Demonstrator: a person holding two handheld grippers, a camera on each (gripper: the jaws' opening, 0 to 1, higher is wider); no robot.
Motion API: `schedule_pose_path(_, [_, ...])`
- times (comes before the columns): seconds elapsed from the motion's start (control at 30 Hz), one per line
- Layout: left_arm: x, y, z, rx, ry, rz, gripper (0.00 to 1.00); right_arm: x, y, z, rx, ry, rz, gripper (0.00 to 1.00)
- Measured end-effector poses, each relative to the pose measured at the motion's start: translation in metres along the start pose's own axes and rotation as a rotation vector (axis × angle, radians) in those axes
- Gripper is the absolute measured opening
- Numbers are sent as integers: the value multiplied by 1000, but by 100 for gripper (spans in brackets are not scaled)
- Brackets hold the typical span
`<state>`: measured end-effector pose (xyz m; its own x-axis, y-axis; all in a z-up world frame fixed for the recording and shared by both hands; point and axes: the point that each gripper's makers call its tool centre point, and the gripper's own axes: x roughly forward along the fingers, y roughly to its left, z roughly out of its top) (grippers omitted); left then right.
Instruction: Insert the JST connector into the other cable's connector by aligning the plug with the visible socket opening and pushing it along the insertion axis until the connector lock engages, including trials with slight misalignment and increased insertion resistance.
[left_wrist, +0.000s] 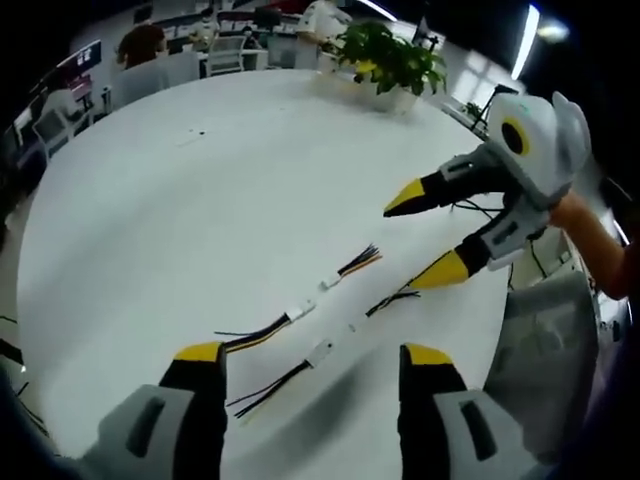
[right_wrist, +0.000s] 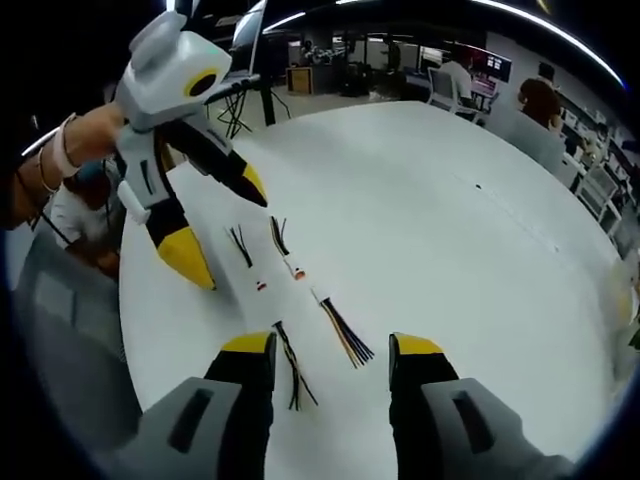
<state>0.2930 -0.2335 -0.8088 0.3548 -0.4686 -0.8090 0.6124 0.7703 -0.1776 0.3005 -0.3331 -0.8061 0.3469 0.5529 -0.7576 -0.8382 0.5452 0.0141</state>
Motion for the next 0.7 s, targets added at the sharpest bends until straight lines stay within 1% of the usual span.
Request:
schedule_pose_path(0.13, [0, 1, 2, 4, -16, -1, 65, 0, -2, 4, -32, -3, -6, 43])
schedule_pose_path(0.23, [1, 3, 5, 36, -39, 2, 63, 2, -5, 5, -45, -1, -7, 41])
schedule_pose_path(0.33, [2, 4, 9, 44, -63, -1, 63, 3, -4, 6, -42, -9, 2, 38])
schedule_pose_path(0.43, [3, 4, 11, 49, -79, -7, 63, 4, 0, 9, -22, -31, 16, 37])
schedule_pose_path(0.5, [4, 6, 14, 72, -98, -3, 62, 5, 1, 10, -18, -36, 23, 37])
schedule_pose_path(0.53, [5, 7, 17, 102, -115, -2, 62, 6, 2, 10, -21, -36, 24, 36])
schedule_pose_path(0.7, [5, 7, 26, 139, -174, 3, 56, 12, 4, 8, -38, -32, 39, 34])
